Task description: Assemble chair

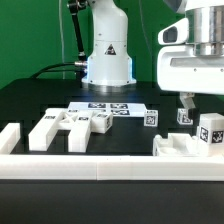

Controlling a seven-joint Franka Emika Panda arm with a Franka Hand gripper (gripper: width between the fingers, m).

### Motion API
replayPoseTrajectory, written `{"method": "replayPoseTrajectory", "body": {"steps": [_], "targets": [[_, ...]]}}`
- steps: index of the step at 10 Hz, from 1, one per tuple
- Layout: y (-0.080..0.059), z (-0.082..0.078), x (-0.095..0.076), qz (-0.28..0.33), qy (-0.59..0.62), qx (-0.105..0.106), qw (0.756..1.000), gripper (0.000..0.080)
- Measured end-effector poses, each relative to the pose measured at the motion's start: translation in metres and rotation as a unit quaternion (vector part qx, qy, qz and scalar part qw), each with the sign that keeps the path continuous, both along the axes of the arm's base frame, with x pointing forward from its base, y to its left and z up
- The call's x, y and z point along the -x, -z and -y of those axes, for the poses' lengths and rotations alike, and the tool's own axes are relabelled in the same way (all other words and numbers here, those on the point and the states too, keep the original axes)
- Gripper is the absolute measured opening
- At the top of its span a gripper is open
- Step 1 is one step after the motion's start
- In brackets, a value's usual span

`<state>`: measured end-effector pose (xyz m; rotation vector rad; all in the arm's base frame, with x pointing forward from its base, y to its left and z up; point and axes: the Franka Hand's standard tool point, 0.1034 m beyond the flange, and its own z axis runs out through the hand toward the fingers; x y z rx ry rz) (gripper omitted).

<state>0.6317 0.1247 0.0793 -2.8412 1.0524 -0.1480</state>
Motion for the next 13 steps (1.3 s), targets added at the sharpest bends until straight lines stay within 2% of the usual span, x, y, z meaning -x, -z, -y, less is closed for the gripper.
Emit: {"method": "replayPoseTrajectory", "body": {"steps": [3, 5, 9, 11, 12, 13], "targets": [[0.0016, -0.0021, 0.0011, 0.007, -0.132, 0.017, 0.991, 0.0649], [0.0019, -0.0029, 0.0018, 0.011, -0.24, 0.039, 0.97, 0.0649], [0.0026, -0.0008, 0.0022, 0.016, -0.364, 0.06, 0.929, 0.0649], [0.0026, 0.0011, 0.0019, 0.019, -0.426, 0.07, 0.902, 0.0649], [0.0025, 0.001, 0.0018, 0.019, -0.426, 0.07, 0.902, 0.0551], [0.0025, 0.001, 0.0018, 0.019, -0.425, 0.07, 0.902, 0.0551]]}}
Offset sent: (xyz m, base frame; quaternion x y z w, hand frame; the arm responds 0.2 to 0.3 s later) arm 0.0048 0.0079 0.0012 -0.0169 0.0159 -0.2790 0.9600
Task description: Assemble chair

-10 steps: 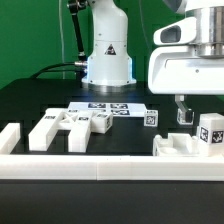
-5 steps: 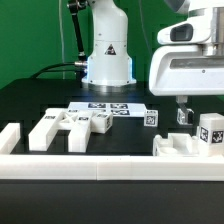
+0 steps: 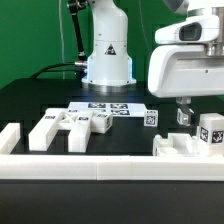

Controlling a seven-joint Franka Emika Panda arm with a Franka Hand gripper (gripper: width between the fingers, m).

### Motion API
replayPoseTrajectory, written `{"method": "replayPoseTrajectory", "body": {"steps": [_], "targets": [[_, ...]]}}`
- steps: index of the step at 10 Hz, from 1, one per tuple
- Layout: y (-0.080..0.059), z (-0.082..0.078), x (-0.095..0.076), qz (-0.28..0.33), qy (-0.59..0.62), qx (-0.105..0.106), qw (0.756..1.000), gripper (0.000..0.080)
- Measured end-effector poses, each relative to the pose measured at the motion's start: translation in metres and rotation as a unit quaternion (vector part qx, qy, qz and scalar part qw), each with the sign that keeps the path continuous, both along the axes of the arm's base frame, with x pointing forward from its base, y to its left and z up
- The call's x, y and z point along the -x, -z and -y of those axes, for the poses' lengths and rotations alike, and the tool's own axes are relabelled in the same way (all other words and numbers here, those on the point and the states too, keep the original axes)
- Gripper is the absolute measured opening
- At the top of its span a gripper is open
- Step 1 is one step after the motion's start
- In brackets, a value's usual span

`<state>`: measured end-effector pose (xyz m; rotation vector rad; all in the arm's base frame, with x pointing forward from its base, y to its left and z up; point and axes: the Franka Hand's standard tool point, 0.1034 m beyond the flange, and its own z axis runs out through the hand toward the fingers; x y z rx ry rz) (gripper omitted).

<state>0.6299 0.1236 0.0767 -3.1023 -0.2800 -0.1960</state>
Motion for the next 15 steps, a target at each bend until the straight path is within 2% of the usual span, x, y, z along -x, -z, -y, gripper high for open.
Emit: {"method": "replayPoseTrajectory", "body": {"steps": [2, 3, 7, 10, 12, 14, 15], "targets": [[0.0, 0.0, 0.0, 0.0, 0.017, -0.003, 1.0, 0.0283], [0.0, 0.0, 0.0, 0.0, 0.019, -0.003, 1.0, 0.0283], [0.0, 0.0, -0.001, -0.004, 0.155, -0.02, 0.988, 0.0288], [0.0, 0.011, 0.0, -0.008, 0.28, -0.03, 0.96, 0.0289], [0.0, 0.017, 0.0, -0.008, 0.306, -0.028, 0.951, 0.0291], [0.0, 0.015, 0.0, -0.007, 0.304, -0.029, 0.952, 0.0312], [-0.003, 0.011, 0.0, -0.006, 0.3, -0.031, 0.953, 0.0491]]}}
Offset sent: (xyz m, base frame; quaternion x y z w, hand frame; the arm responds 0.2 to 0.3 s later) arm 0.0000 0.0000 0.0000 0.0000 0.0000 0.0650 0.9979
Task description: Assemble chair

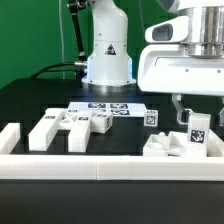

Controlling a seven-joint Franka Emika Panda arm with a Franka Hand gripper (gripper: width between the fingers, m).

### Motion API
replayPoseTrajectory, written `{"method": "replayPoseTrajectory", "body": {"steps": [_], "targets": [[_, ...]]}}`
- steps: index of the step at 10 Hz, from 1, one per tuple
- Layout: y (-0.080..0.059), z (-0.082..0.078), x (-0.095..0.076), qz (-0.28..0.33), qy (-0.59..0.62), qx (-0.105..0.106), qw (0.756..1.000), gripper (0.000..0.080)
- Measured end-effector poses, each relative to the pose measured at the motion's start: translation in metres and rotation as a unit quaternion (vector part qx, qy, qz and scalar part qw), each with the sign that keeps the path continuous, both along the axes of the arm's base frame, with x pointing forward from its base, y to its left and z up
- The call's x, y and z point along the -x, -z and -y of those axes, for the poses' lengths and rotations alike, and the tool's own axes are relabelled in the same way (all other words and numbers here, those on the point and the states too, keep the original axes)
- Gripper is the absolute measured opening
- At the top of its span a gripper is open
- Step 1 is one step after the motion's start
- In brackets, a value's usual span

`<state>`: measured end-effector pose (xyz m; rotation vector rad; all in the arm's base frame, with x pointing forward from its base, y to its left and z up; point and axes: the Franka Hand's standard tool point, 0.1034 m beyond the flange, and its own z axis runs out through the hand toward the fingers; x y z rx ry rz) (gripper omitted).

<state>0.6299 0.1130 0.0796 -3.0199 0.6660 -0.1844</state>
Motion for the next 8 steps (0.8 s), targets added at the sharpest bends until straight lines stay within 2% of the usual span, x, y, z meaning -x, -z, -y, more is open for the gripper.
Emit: {"method": "replayPoseTrajectory", "body": {"steps": [1, 2, 3, 5, 8], "targets": [[-0.003, -0.001, 0.002, 0.001, -0.006, 0.0, 1.0, 0.0491], [-0.009, 0.001, 0.007, 0.001, -0.01, -0.001, 1.0, 0.0613], [-0.014, 0.004, 0.015, -0.001, -0.013, -0.001, 1.0, 0.0639], [-0.022, 0.011, 0.023, -0.001, -0.017, -0.001, 1.0, 0.0648], [-0.019, 0.01, 0.023, -0.003, -0.018, 0.0, 1.0, 0.0649]]}}
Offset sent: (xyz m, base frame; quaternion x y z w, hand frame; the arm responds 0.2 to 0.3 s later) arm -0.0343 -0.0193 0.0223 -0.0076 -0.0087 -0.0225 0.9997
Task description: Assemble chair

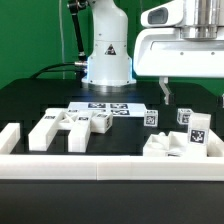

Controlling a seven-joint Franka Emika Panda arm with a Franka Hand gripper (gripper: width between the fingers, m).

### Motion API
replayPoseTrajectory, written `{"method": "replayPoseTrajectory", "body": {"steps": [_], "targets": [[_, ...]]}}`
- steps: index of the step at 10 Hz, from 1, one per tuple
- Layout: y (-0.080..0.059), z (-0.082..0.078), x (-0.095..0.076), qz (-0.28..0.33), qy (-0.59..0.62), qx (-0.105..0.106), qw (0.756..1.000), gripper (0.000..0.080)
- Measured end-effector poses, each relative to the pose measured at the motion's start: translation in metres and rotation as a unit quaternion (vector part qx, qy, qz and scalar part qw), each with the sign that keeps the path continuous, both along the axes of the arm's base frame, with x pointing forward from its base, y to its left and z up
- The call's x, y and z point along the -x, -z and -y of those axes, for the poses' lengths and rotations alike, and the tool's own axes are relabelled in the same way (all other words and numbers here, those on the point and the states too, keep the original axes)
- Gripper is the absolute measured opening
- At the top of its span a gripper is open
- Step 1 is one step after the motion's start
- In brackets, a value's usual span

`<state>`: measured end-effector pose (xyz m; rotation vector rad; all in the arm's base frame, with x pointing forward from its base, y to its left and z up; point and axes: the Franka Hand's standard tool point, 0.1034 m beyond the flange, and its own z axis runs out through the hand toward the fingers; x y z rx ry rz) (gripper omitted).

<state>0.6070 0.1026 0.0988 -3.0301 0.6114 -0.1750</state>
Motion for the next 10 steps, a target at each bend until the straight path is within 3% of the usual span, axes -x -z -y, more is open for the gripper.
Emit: {"method": "replayPoseTrajectory", "body": {"steps": [2, 4, 7, 10], "targets": [[0.0, 0.001, 0.002, -0.001, -0.004, 0.0, 1.0, 0.0649], [-0.006, 0.014, 0.023, -0.008, -0.031, 0.0, 0.999, 0.0649], [-0.009, 0.073, 0.033, -0.009, -0.072, 0.008, 0.997, 0.0649], [-0.007, 0.074, 0.033, -0.01, -0.071, 0.008, 0.997, 0.0649]]}}
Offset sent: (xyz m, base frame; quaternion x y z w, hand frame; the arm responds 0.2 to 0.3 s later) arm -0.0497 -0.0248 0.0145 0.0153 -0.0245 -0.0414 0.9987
